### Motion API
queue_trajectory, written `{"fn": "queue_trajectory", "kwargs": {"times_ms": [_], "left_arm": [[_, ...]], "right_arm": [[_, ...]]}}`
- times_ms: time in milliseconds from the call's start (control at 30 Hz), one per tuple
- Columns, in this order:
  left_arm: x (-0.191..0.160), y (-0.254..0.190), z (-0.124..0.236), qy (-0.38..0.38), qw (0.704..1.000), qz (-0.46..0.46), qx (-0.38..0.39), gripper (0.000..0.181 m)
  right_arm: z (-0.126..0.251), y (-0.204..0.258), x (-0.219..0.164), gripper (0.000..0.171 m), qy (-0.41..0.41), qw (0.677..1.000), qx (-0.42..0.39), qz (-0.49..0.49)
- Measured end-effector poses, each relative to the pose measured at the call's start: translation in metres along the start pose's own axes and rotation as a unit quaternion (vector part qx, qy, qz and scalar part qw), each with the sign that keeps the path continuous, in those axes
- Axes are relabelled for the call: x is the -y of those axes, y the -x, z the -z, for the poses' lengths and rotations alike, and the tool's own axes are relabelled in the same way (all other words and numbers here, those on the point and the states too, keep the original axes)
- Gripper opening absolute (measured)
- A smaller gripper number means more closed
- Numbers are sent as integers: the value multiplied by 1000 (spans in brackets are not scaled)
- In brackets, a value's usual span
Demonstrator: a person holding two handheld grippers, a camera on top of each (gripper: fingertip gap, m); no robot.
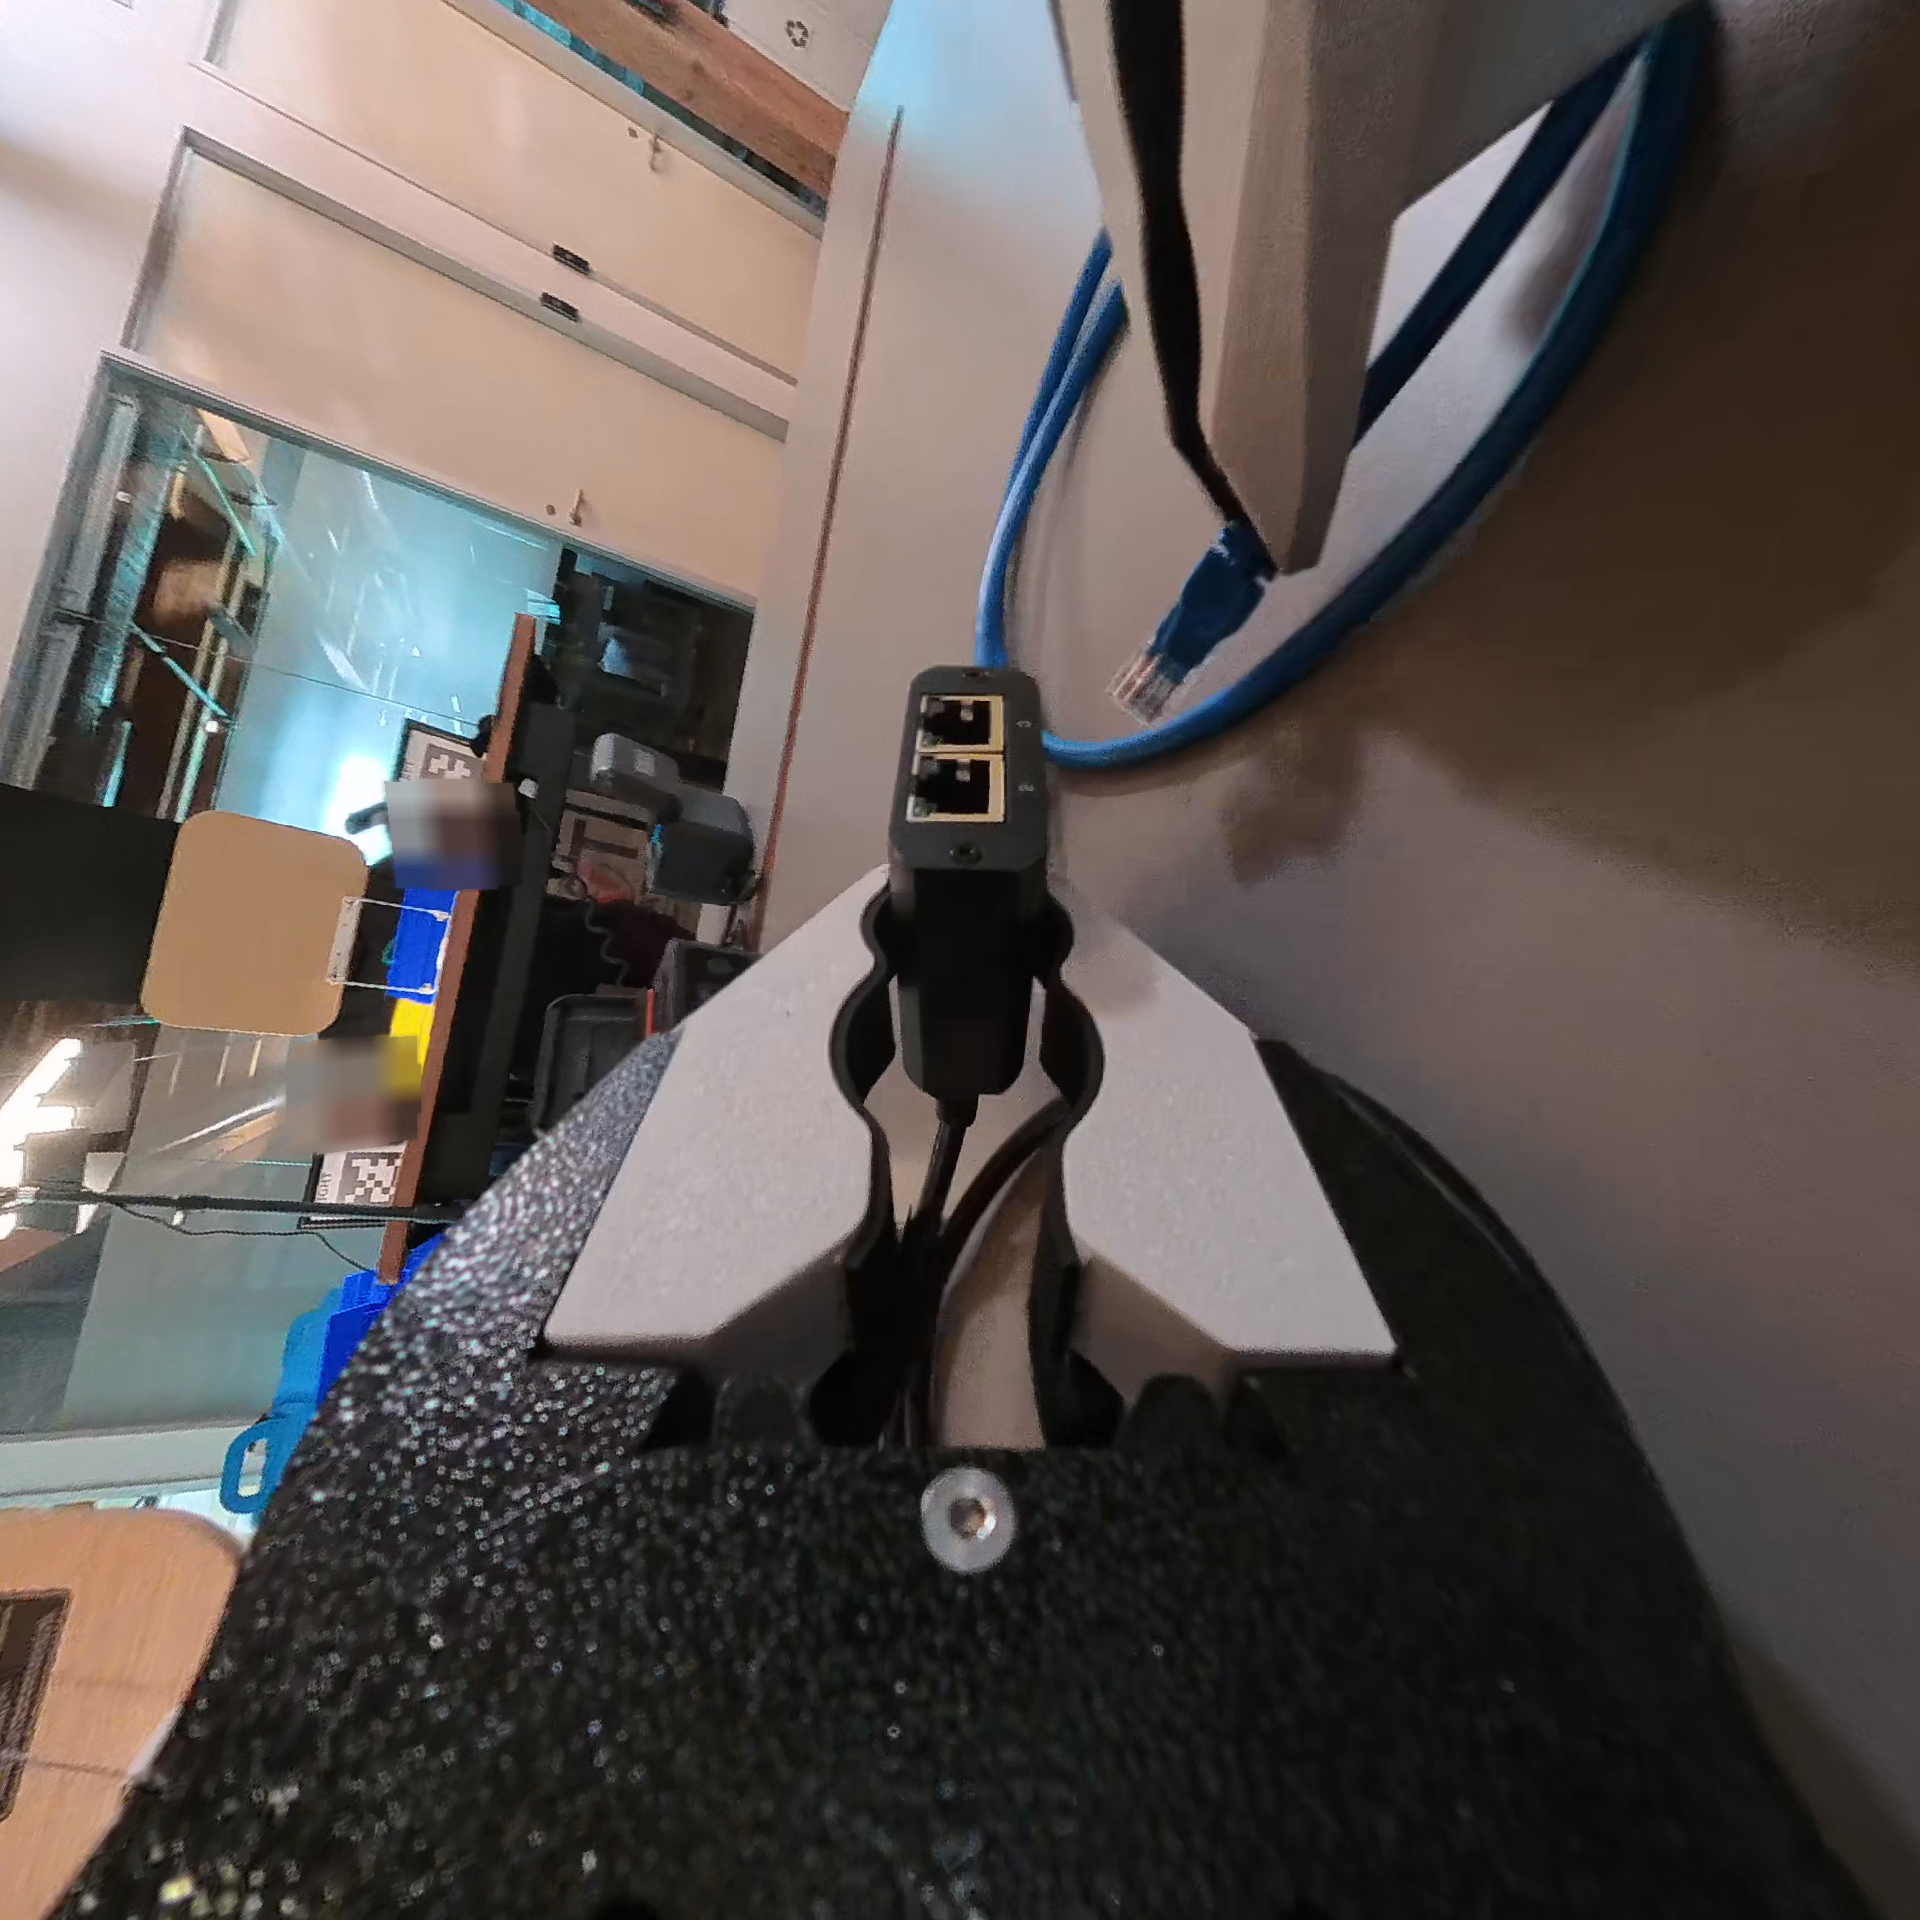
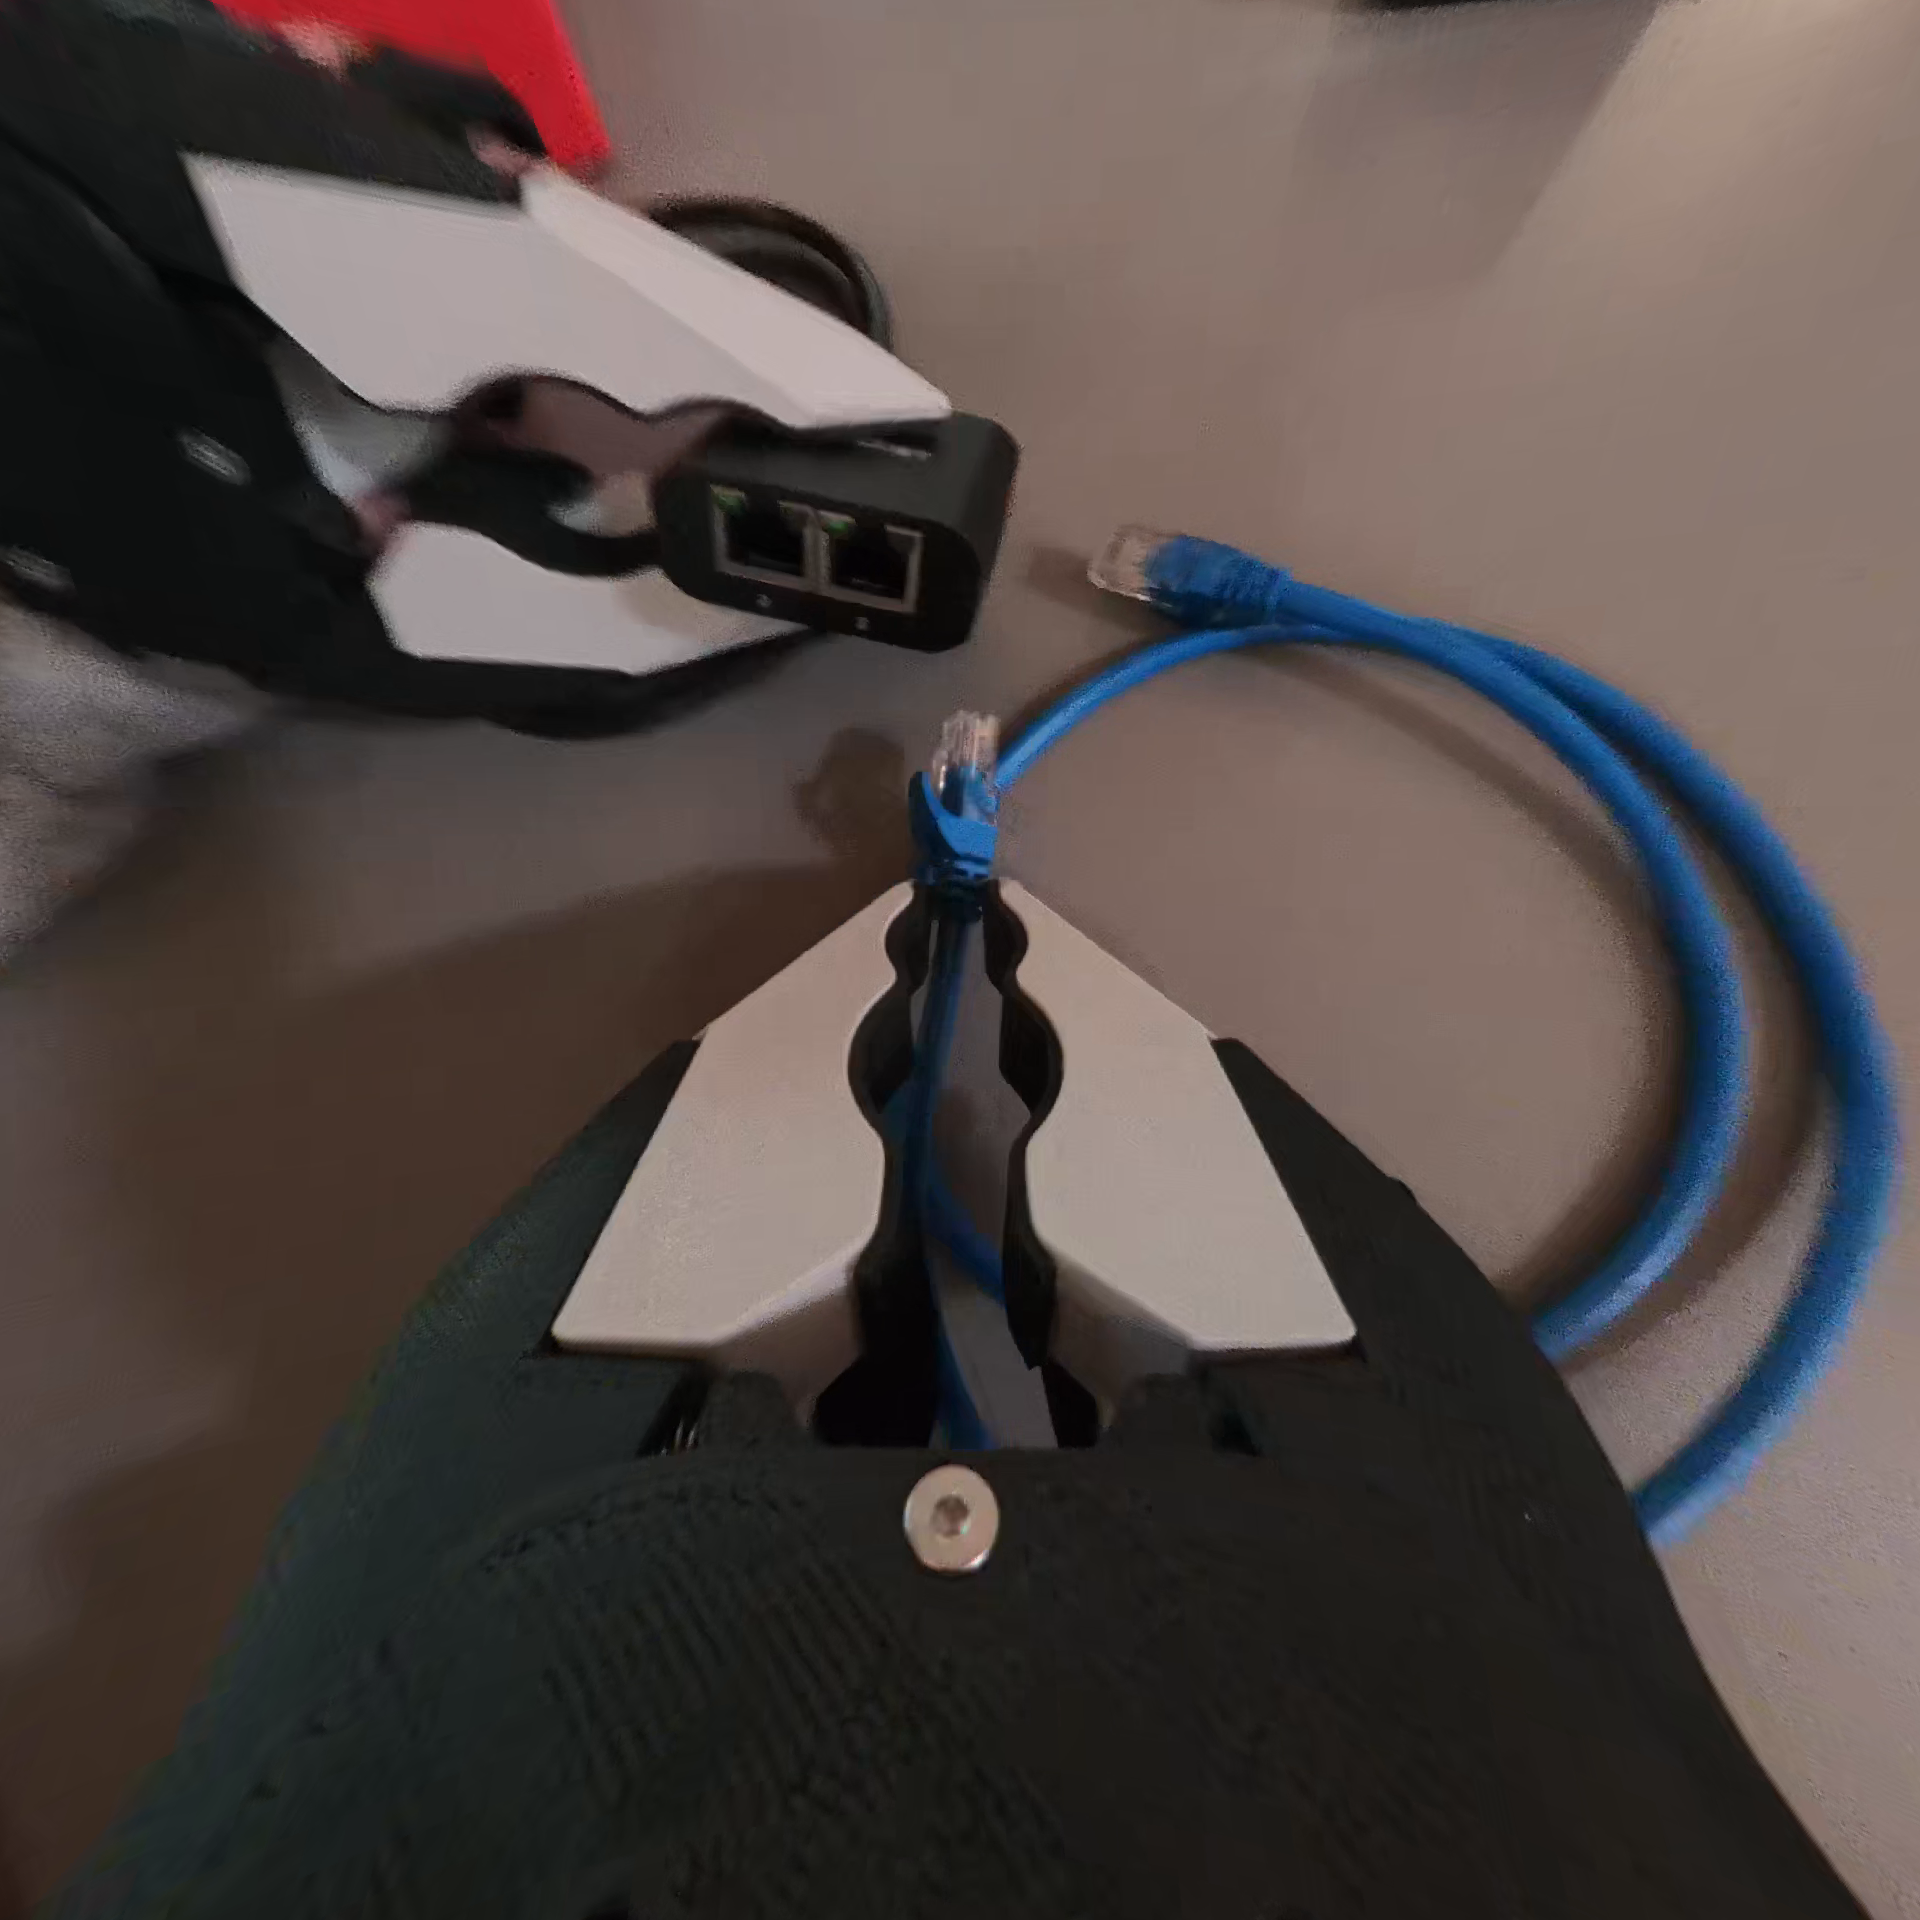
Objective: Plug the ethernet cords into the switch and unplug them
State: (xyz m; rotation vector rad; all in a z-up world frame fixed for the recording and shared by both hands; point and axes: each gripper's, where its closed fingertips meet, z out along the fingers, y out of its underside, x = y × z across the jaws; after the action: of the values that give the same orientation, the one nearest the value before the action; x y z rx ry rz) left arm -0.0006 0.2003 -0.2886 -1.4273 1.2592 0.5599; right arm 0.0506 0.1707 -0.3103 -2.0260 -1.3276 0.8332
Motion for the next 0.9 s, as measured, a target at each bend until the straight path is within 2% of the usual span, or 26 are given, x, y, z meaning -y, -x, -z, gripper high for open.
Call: {"fn": "queue_trajectory", "kwargs": {"times_ms": [33,133,267,400,533,700,900], "left_arm": [[1,4,1,-5,1000,0,11,22],[7,18,7,-21,998,-31,59,22],[21,28,15,-34,985,-109,125,21],[29,37,22,-34,973,-145,177,21],[31,39,27,-42,966,-164,196,21],[36,32,32,-62,958,-202,194,21],[35,25,31,-65,957,-219,181,21]], "right_arm": [[4,8,5,9,-17,998,47,-39],[18,23,15,8,-56,970,171,-162],[30,27,28,7,-105,912,270,-290],[39,36,36,7,-131,862,341,-351],[44,48,37,7,-131,823,399,-383],[47,53,33,7,-122,807,423,-394],[46,51,29,7,-118,818,408,-389]]}}
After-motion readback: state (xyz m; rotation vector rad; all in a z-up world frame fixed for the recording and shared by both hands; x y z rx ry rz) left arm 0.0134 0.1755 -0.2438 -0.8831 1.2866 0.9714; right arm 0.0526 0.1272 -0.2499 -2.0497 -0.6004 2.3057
